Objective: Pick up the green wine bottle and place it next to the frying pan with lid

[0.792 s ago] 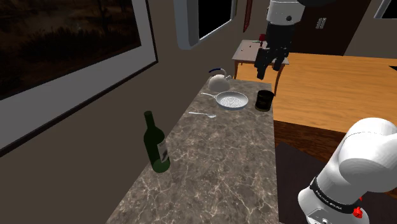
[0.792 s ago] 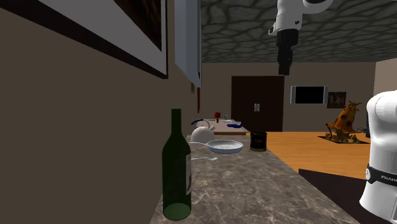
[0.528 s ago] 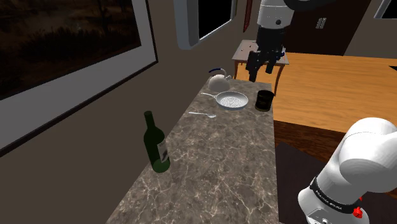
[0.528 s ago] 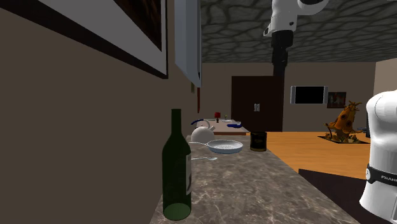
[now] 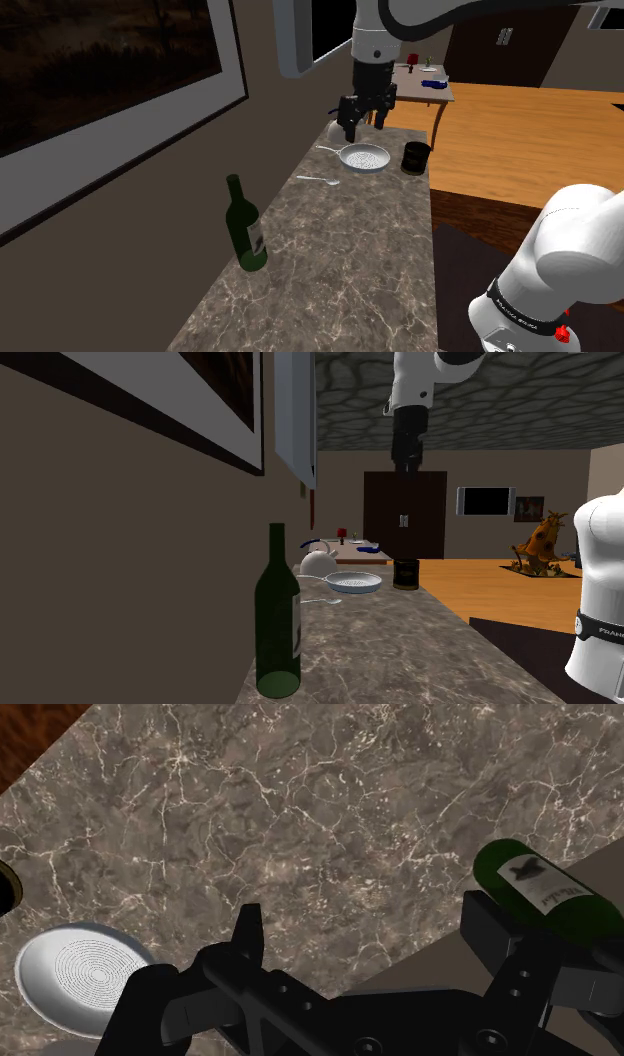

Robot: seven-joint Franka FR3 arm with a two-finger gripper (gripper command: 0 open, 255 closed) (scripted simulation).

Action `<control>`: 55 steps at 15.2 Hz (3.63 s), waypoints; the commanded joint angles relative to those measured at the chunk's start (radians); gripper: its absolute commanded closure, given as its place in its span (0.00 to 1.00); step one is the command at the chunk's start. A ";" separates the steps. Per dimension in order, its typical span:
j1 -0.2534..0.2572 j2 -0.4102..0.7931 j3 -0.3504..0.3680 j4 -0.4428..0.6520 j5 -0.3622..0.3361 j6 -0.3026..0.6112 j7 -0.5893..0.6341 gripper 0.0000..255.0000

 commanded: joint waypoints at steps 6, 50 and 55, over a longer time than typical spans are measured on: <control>0.022 0.218 0.085 0.133 0.013 0.086 0.113 0.00; 0.175 0.902 0.198 0.726 -0.151 0.162 0.400 1.00; 0.179 0.898 0.200 0.788 -0.148 0.096 0.399 1.00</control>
